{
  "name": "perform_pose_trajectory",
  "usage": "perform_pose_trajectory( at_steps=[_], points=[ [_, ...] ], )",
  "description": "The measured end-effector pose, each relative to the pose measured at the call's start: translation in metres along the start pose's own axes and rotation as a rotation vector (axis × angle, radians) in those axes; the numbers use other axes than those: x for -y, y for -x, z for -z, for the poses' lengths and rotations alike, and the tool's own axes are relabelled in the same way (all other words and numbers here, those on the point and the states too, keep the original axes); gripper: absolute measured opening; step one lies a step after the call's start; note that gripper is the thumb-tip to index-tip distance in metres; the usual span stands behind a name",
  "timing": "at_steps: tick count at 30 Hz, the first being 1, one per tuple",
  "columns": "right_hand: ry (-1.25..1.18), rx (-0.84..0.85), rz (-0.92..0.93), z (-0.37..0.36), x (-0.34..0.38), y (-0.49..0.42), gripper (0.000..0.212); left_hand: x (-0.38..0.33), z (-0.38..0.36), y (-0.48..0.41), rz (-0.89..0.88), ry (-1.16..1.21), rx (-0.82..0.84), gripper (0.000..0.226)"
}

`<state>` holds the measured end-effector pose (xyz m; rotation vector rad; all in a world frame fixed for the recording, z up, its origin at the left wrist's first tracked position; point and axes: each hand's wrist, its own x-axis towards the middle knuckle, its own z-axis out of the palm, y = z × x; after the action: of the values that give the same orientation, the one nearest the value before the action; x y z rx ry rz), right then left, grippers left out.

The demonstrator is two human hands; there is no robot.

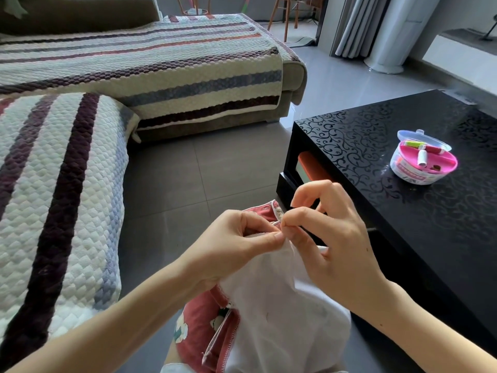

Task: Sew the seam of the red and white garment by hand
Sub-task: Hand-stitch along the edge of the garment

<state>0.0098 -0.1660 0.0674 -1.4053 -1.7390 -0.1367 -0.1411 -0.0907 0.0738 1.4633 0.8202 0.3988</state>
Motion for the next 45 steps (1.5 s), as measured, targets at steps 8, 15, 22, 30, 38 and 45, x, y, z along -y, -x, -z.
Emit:
perform_pose_trajectory(
  at_steps=[8,15,22,30,38,45],
  points=[
    [-0.164,0.021,0.108,0.0,-0.005,-0.006,0.015,-0.006,0.004,-0.001,-0.003,-0.049,0.007,0.01],
    [-0.275,0.019,0.302,0.007,0.011,-0.017,0.015,0.014,-0.004,-0.004,0.091,-0.121,-0.047,0.005],
    [-1.284,0.323,-0.763,0.007,-0.027,-0.042,0.007,0.013,0.003,-0.002,0.083,0.007,0.046,0.01],
    [-1.216,0.101,-1.071,-0.01,-0.105,-0.094,0.025,0.009,0.007,0.003,0.041,0.007,0.132,0.021],
    [-1.099,-0.643,-1.542,-0.006,-0.198,-0.109,0.038,0.004,0.01,0.01,0.055,0.048,0.18,0.015],
    [-0.744,0.665,-0.667,-0.009,-0.069,-0.063,0.013,0.003,0.012,0.007,0.051,0.084,0.161,0.008]
  ],
)
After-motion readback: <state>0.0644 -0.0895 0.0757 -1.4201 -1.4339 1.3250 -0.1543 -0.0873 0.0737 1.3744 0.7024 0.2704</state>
